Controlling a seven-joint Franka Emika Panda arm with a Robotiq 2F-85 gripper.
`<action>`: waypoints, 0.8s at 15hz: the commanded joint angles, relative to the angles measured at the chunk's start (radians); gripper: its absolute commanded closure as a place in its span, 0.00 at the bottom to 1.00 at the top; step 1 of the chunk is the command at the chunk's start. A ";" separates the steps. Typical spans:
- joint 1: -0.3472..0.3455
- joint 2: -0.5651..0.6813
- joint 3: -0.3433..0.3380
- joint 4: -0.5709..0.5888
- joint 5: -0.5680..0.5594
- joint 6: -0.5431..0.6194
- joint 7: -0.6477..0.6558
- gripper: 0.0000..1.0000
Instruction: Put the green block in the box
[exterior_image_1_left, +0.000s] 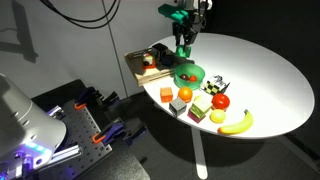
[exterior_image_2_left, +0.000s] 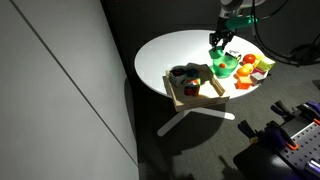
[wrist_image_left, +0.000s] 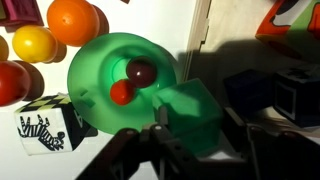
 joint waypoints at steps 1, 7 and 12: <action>0.029 -0.011 0.004 -0.019 -0.022 0.017 0.010 0.68; 0.105 -0.019 -0.001 -0.052 -0.105 0.028 0.039 0.68; 0.127 -0.034 0.029 -0.102 -0.115 0.037 0.008 0.68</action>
